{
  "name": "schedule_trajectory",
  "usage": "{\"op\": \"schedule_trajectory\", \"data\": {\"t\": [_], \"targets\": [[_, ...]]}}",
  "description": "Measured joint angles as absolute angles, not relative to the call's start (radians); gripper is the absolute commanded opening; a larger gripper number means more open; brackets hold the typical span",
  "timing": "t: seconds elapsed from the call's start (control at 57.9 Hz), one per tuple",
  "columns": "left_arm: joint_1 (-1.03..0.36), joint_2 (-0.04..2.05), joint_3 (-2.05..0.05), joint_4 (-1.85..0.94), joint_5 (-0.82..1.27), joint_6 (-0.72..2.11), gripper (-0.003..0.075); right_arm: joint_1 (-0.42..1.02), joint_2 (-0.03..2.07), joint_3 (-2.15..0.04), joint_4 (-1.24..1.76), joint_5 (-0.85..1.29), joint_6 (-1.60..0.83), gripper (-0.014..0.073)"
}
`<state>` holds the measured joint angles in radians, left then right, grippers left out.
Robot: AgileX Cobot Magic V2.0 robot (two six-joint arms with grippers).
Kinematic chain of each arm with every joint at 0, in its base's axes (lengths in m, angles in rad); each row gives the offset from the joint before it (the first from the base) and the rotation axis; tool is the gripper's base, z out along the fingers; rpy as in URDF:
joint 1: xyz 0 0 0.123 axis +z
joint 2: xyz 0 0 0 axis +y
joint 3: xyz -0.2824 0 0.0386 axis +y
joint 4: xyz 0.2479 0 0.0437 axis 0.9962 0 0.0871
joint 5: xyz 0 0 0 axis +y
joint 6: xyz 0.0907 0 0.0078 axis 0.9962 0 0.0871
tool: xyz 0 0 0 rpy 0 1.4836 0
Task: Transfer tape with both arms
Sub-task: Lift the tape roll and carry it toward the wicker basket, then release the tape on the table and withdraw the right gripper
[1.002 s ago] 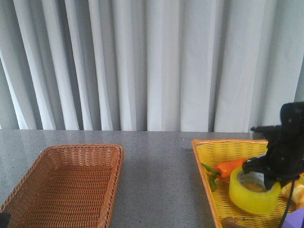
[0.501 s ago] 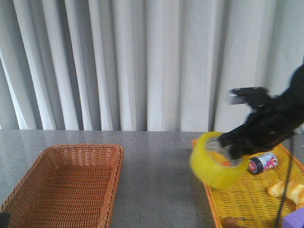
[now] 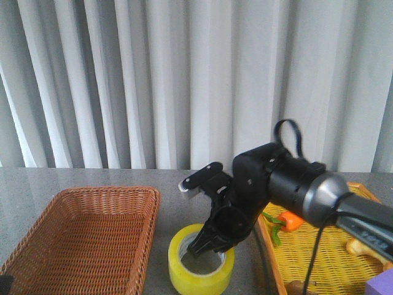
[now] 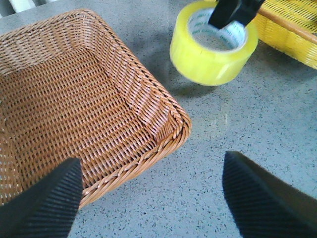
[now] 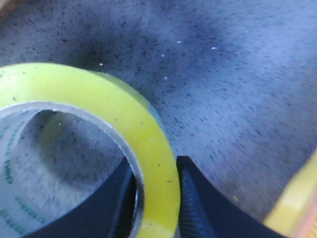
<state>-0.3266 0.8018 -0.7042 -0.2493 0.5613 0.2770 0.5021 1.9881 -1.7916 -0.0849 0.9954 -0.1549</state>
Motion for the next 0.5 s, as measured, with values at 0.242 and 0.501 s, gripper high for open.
{"op": "schedule_trajectory", "data": {"t": [0.242,0.501], "targets": [[-0.327,0.802,-0.704,-0.249,0.561,0.277,0.057,0.51,2.06,-1.791,-0.133,0.941,-0.144,0.0273],[-0.327,0.802,-0.704,-0.249,0.561,0.277,0.057,0.51,2.026,-1.835,-0.155,0.95,-0.11,0.0337]]}}
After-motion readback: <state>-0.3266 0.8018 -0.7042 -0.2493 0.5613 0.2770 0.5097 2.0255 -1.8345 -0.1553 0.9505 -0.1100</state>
